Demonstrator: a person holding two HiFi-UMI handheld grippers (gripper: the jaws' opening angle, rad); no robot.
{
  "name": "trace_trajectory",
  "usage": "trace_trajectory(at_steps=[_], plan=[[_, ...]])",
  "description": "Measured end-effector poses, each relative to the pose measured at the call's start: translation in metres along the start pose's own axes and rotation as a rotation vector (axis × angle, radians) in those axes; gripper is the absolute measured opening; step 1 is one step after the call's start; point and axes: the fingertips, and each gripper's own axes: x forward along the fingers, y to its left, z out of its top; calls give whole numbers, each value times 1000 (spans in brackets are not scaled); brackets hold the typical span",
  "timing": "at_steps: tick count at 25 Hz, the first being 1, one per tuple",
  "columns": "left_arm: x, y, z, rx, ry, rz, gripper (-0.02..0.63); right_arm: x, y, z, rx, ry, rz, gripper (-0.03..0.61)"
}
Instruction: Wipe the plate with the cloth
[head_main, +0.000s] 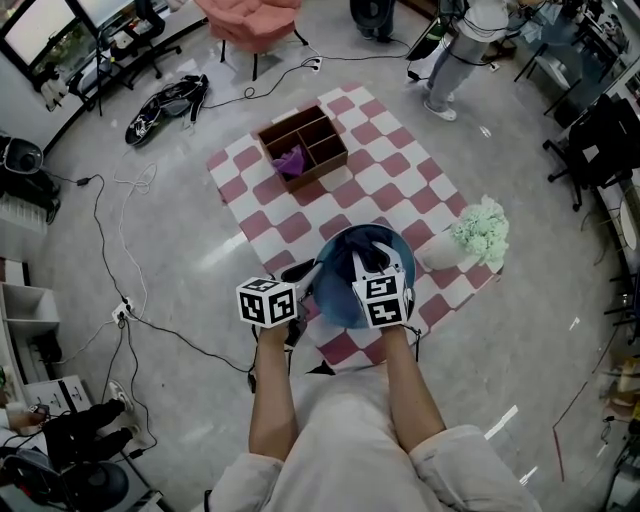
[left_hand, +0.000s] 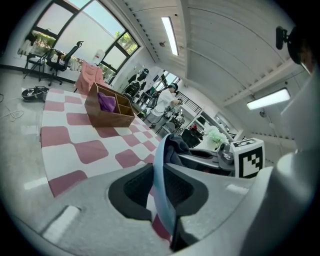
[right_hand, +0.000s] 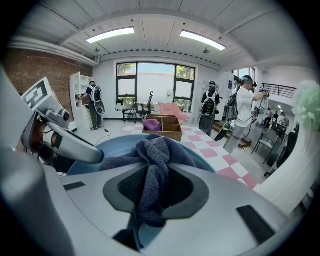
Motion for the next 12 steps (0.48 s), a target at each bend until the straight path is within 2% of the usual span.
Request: trace_trajectory(at_steps=[5, 12], plan=[[2, 10, -11, -39, 16, 15, 51, 0, -15, -12, 50, 24, -38, 101], [16, 36, -36, -223, 3, 75, 51, -14, -38, -14, 75, -16, -111, 101]])
